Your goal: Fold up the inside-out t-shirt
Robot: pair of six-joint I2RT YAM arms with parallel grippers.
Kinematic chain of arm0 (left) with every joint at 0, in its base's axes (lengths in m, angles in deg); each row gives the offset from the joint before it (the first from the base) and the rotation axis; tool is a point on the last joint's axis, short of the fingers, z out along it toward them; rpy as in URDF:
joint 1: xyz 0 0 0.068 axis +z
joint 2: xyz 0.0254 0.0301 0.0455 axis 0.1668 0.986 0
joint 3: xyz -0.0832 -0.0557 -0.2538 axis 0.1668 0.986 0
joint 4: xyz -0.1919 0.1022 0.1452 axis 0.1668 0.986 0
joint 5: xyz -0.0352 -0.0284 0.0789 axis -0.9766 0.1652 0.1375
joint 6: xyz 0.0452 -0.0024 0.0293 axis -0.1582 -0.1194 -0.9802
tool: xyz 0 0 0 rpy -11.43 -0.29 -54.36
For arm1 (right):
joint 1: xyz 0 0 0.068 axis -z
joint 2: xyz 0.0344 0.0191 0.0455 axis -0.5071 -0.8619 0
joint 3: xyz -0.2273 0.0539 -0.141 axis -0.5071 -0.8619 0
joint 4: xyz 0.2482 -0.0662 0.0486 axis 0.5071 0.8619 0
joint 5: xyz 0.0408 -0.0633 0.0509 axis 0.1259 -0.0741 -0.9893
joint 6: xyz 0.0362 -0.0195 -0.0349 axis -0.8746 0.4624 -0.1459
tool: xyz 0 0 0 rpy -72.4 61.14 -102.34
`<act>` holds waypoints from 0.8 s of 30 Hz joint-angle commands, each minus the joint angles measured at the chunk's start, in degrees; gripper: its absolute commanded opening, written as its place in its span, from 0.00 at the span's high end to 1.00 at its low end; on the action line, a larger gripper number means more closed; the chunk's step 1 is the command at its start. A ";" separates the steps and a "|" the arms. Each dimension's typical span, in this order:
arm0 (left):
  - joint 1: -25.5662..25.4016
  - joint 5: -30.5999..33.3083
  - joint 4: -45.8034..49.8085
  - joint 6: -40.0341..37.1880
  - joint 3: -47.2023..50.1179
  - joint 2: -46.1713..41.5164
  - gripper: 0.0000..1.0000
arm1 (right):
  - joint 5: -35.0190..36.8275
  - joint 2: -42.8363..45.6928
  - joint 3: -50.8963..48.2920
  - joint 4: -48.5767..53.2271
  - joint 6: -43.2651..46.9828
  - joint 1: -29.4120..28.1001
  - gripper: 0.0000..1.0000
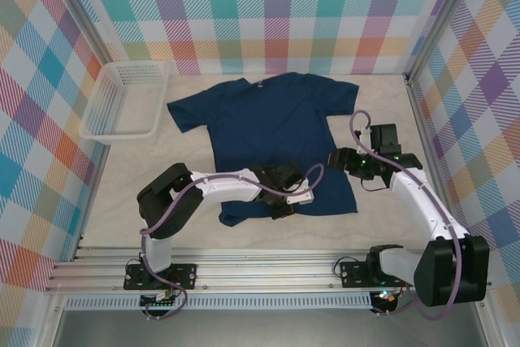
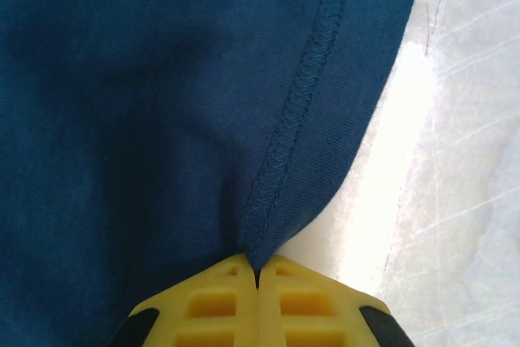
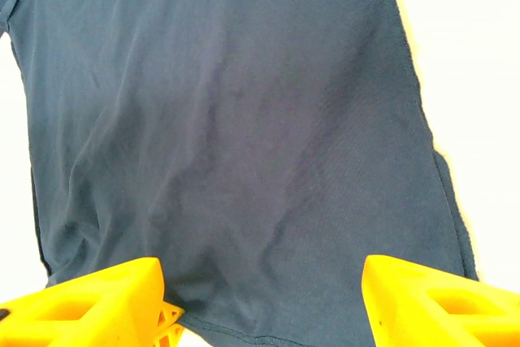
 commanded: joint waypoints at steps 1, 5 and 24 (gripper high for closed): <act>3.27 -7.93 -0.37 5.64 -0.97 -4.35 1.00 | -2.25 2.97 -0.51 3.02 -0.51 -0.06 0.35; 5.67 -10.97 1.65 7.61 -2.38 -6.27 1.00 | -4.17 6.65 -2.13 4.53 -1.19 -0.17 0.35; 10.10 -16.47 6.26 8.38 -4.95 -2.86 0.93 | -8.71 7.24 -6.21 4.07 -1.23 -5.34 0.35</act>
